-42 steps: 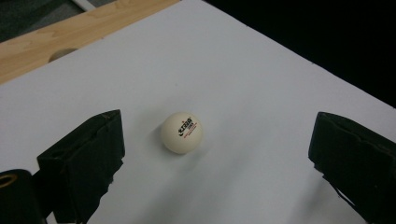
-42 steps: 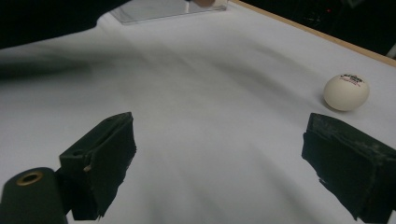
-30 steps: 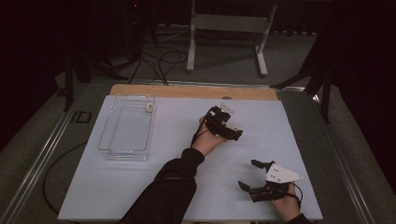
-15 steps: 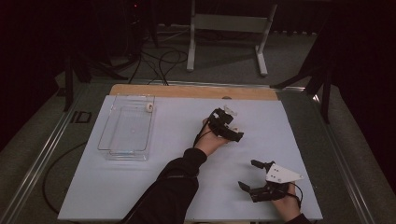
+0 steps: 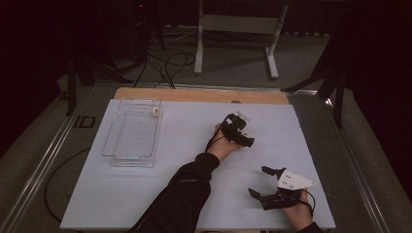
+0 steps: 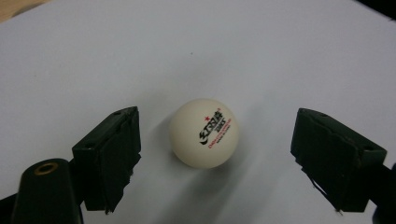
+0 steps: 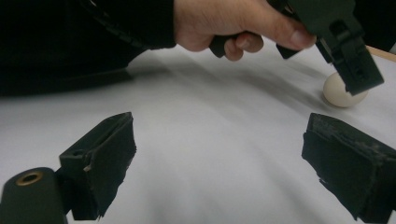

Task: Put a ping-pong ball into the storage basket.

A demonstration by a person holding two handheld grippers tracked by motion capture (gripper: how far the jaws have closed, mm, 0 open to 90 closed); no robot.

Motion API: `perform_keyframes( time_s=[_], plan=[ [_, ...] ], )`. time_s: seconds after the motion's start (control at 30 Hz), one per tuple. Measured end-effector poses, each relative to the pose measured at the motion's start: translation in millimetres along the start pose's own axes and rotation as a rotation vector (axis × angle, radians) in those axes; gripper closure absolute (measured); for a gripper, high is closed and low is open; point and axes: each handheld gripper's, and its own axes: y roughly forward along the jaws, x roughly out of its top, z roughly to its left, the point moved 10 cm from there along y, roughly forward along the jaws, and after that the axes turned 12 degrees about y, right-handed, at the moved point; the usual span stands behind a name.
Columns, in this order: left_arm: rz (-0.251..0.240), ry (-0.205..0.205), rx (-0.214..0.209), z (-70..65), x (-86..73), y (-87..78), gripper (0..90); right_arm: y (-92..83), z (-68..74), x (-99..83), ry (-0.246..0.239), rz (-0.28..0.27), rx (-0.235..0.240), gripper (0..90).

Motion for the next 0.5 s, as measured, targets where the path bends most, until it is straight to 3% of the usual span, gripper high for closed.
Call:
perform_keyframes(
  time_s=[0.17,0.27,0.3,0.5],
  plan=[
    [0.012,-0.005,-0.001,-1.0,-3.3,8.3,23.4,-0.1,-0.1,-0.2,0.001,0.002,0.001,9.5],
    [0.018,0.006,0.007,-0.3,-4.0,9.6,30.0,0.0,0.3,0.0,0.003,0.001,0.003,9.5],
    [0.020,0.022,-0.003,-1.7,-4.8,11.2,35.9,0.0,-0.2,-0.3,0.003,0.002,0.002,9.5],
    [0.039,0.035,0.010,-1.6,-8.5,15.6,42.9,0.1,-0.1,-0.5,0.007,0.002,0.004,9.5]
  ],
)
